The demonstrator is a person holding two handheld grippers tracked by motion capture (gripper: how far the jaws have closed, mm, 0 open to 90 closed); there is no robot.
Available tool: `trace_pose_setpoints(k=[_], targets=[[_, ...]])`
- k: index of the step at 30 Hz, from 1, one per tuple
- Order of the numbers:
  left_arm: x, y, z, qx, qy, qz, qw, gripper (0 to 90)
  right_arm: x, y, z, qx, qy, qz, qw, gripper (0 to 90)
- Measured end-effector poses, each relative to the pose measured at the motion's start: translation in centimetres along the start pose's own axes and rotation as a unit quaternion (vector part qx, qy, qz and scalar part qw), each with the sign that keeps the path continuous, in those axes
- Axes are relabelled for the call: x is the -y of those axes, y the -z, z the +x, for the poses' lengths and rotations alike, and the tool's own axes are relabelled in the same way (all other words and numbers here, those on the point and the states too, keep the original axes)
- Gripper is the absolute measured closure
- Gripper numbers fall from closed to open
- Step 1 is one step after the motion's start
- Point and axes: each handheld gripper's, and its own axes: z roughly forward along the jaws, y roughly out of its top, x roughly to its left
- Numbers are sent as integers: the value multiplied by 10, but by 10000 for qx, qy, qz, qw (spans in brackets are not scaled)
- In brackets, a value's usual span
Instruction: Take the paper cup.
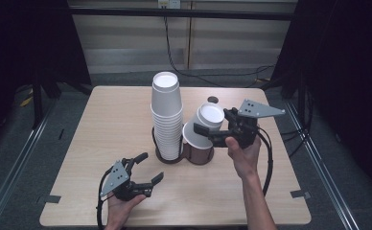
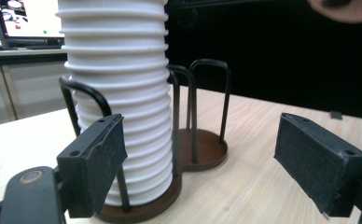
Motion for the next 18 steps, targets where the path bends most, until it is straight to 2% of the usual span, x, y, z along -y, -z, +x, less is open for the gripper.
trace_pose_setpoints(k=[4, 5, 7, 13, 17, 18], targets=[[-4, 1, 0, 33, -88, -10, 10000, 161, 7, -2, 4, -87, -34, -11, 10000, 224], [-5, 1, -1, 71, -30, -52, 10000, 160, 9, -3, 6, -113, -50, -12, 9999, 224], [-6, 1, -1, 84, -117, -37, 9999, 160, 15, -5, 9, -156, -17, 26, 9999, 224], [-8, -1, -5, 268, 21, -39, 9996, 159, 30, -15, 20, -364, -29, 78, 9993, 224], [-10, 0, -7, 293, -44, -82, 9995, 158, 37, -19, 26, -431, -19, 139, 9990, 225], [-10, 0, -8, 314, 10, -106, 9995, 157, 39, -20, 27, -441, 8, 165, 9989, 224]])
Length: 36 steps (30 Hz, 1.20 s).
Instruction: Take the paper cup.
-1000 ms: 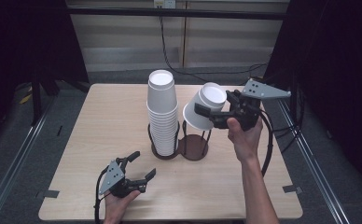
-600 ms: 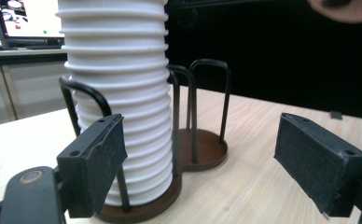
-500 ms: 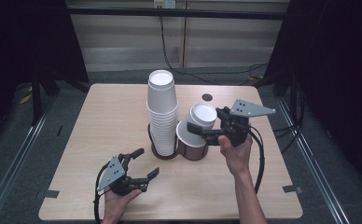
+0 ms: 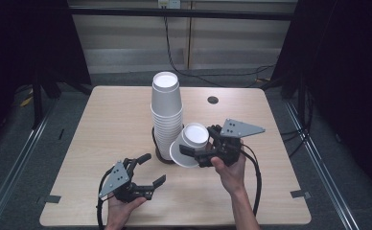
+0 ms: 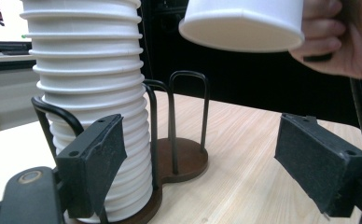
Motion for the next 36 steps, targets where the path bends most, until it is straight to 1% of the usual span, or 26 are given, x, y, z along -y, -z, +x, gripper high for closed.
trace_pose_setpoints(k=[1, 2, 3, 8, 9, 10, 11, 12, 13, 14, 15, 16, 18, 19, 21, 24, 25, 29, 30, 31, 32, 34, 35, 36], targets=[[-1, 0, 0, 44, -16, -26, 10000, 157, 2, -1, 1, -3, 4, 30, 10000, 224], [-2, 0, 0, 43, -101, -3, 9999, 156, 5, -2, 2, -17, -12, 60, 10000, 225], [-3, -2, -2, 56, -48, -34, 10000, 156, 7, -3, 2, -23, -8, 83, 10000, 225], [-6, -5, -6, 209, -112, -46, 9997, 155, 16, -7, 5, -54, -17, 144, 9999, 225], [-6, -5, -6, 229, -110, -41, 9997, 155, 19, -9, 5, -68, -28, 160, 9998, 225], [-5, -7, -7, 257, -61, -75, 9996, 155, 21, -9, 5, -72, -44, 175, 9998, 225], [-5, -7, -7, 349, -22, -88, 9993, 154, 23, -10, 6, -84, -35, 197, 9998, 225], [-5, -8, -8, 385, -6, -91, 9992, 155, 25, -11, 6, -96, -64, 207, 9997, 225], [-5, -8, -9, 312, -74, -55, 9995, 155, 28, -12, 7, -103, -71, 212, 9997, 225], [-5, -8, -10, 259, -200, 35, 9995, 155, 30, -13, 7, -114, -80, 229, 9996, 225], [-5, -9, -11, 247, -219, 83, 9994, 154, 32, -15, 8, -131, -98, 236, 9996, 225], [-5, -9, -11, 295, -196, 101, 9993, 154, 34, -16, 8, -139, -121, 234, 9996, 225], [-4, -9, -11, 410, -87, 32, 9991, 155, 41, -22, 10, -187, -132, 309, 9993, 225], [-4, -9, -11, 404, -89, 1, 9991, 155, 41, -22, 10, -187, -132, 309, 9993, 225], [-5, -9, -10, 377, -134, 34, 9992, 154, 45, -25, 11, -205, -135, 335, 9991, 225], [-5, -9, -10, 364, -139, 22, 9992, 154, 51, -30, 12, -279, -191, 352, 9988, 226], [-4, -10, -10, 326, -165, 49, 9993, 154, 51, -30, 12, -279, -191, 352, 9988, 226], [-4, -11, -10, 404, -108, 48, 9991, 143, 52, -34, 14, -328, -162, 387, 9986, 226], [-4, -12, -10, 425, -96, 48, 9990, 146, 53, -35, 14, -343, -199, 370, 9985, 227], [-4, -13, -10, 438, -147, 91, 9989, 146, 53, -35, 14, -343, -199, 370, 9985, 227], [-4, -14, -10, 446, -178, 104, 9988, 145, 55, -36, 15, -296, -212, 375, 9986, 227], [-4, -19, -10, 567, -66, 98, 9983, 141, 57, -37, 15, -310, -229, 356, 9986, 227], [-4, -19, -10, 567, -66, 98, 9983, 139, 57, -37, 15, -310, -229, 356, 9986, 227], [-4, -21, -10, 584, -119, 139, 9981, 139, 58, -37, 16, -327, -237, 330, 9986, 227]])
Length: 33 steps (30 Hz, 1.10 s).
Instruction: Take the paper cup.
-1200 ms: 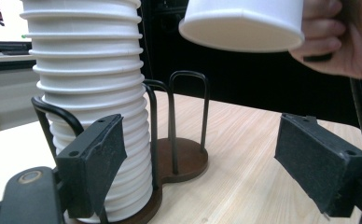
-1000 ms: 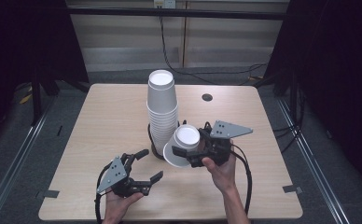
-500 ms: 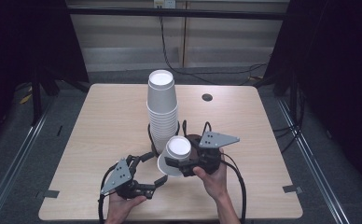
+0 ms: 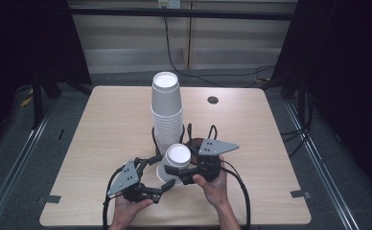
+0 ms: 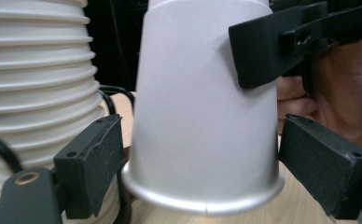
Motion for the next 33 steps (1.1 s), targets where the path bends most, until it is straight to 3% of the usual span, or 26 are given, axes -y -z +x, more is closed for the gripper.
trace_pose_setpoints(k=[6, 11, 16, 29, 33], targets=[[-2, -11, -3, 52, -86, 181, 9998, 94, 0, -1, 4, -85, -12, -67, 9999, 227], [-3, -15, -1, 166, 21, 92, 9998, 89, -2, 1, 4, -162, -26, -86, 9998, 227], [-2, -15, 0, 190, -13, 106, 9998, 91, -2, -1, 6, -156, 18, -66, 9999, 227], [-1, -15, 0, 213, -86, 309, 9993, 161, 2, -5, 4, -238, -45, -78, 9997, 197], [-1, -16, 0, 306, -94, 409, 9987, 164, 3, -5, 3, -218, -85, -86, 9997, 148]])
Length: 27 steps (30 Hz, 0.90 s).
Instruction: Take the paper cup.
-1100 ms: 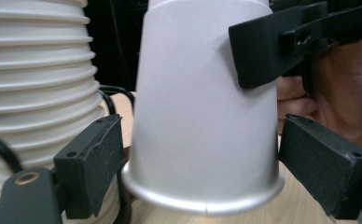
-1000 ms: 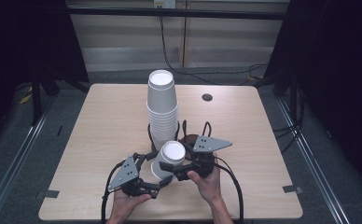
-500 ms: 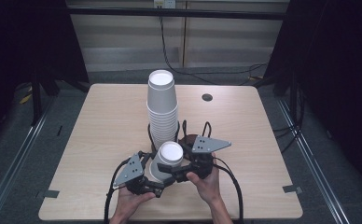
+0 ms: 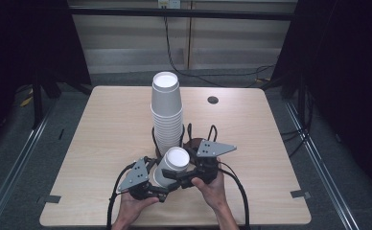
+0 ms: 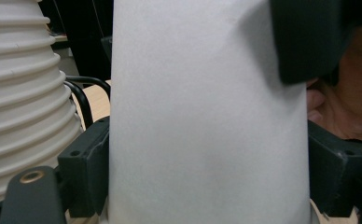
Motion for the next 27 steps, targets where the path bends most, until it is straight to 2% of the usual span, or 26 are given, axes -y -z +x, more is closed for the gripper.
trace_pose_setpoints(k=[1, 8, 15, 17, 19, 27], targets=[[0, 0, 0, 51, 3, 25, 10000, 166, 0, 1, -1, 16, -30, -10, 10000, 129], [1, 1, 3, 72, 106, 107, 9999, 168, -1, 6, -2, 3, -65, -114, 9999, 127], [1, 7, 7, 67, 96, 453, 9989, 170, 2, 12, -4, -13, -95, -97, 9999, 126], [1, 8, 8, 71, 97, 487, 9987, 170, 2, 14, -5, -20, -117, -105, 9999, 126], [-1, 11, 10, 130, 88, 561, 9983, 170, 3, 15, -6, -7, -119, -74, 9999, 125], [-6, 17, 17, 136, 61, 795, 9967, 172, 4, 22, -7, 16, -120, 80, 9999, 126]])
